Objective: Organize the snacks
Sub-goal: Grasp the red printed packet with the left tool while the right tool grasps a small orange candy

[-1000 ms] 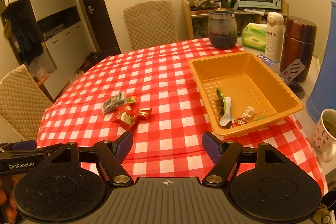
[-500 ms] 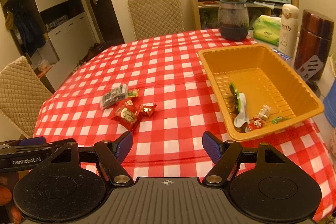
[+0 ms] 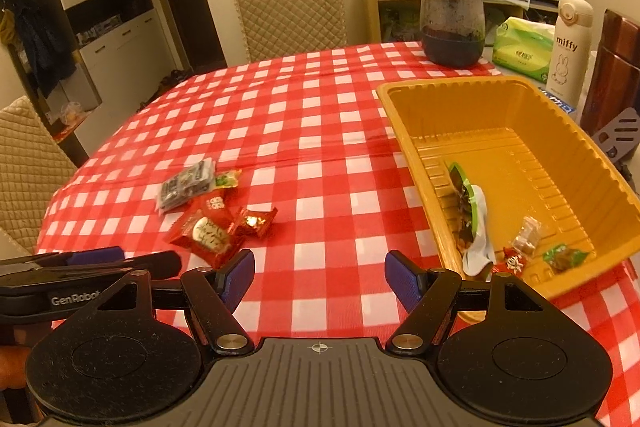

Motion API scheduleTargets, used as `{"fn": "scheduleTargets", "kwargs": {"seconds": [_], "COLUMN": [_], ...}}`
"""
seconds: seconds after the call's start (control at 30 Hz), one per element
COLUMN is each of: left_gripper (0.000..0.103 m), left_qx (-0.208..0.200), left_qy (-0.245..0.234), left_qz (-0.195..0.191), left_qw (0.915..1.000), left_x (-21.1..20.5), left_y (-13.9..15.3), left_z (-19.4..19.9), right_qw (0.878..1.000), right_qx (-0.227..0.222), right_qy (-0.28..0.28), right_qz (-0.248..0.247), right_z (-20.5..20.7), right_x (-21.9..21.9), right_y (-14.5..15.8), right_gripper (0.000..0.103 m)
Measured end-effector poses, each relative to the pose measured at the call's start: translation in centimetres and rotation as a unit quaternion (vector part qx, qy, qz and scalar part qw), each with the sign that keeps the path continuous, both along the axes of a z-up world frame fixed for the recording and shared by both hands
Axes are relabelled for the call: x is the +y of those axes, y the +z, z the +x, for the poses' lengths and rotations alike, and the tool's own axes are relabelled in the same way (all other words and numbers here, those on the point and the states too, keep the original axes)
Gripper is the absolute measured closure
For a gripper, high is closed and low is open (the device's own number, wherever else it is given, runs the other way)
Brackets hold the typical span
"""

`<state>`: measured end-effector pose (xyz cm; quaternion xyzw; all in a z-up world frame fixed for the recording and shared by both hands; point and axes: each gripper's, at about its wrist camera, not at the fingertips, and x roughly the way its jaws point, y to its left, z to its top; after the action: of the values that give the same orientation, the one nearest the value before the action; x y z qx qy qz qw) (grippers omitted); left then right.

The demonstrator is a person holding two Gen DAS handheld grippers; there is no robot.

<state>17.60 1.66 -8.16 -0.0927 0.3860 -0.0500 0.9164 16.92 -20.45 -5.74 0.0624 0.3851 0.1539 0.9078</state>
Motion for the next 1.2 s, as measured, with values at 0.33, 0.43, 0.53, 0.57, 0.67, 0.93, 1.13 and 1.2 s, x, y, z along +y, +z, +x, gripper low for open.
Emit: {"fn": "scheduleTargets", "kwargs": {"seconds": [0.33,0.43,0.53,0.57,0.67,0.93,1.13,1.2], "left_gripper": [0.061,0.073,0.082,0.082,0.083,0.084,0.084,0.084], "left_qx": [0.002,0.007,0.008,0.008,0.008,-0.001,-0.002,-0.001], "left_qy": [-0.017,-0.021,-0.023,-0.025,-0.025,0.004,0.022,0.024], "left_qz": [-0.021,-0.018,-0.019,-0.018,-0.015,-0.013,-0.021,-0.026], "left_qw": [0.9996,0.9996,0.9995,0.9995,0.9995,0.9999,0.9995,0.9994], "left_x": [-1.0,-1.2,-1.1,-1.1,-0.5,3.1,4.8,5.0], "left_y": [-2.1,-2.4,-2.2,-2.1,-1.6,0.0,0.4,0.3], "left_z": [3.3,3.8,3.7,3.6,2.8,0.1,-0.7,-0.8], "right_qw": [1.000,1.000,1.000,1.000,1.000,0.994,0.984,0.982], "right_qx": [-0.003,-0.002,-0.002,-0.003,-0.004,-0.027,-0.041,-0.042], "right_qy": [-0.004,-0.003,0.001,0.003,0.016,0.097,0.158,0.170], "right_qz": [-0.009,-0.011,-0.012,-0.013,-0.014,-0.031,-0.065,-0.072], "right_z": [1.4,1.7,1.8,1.9,2.3,4.2,6.5,7.2], "right_x": [0.2,0.2,0.5,0.6,1.1,4.2,7.1,7.7], "right_y": [-1.0,-1.2,-1.3,-1.3,-1.4,-2.4,-4.1,-4.8], "right_gripper": [0.030,0.030,0.030,0.030,0.030,0.030,0.031,0.037]}}
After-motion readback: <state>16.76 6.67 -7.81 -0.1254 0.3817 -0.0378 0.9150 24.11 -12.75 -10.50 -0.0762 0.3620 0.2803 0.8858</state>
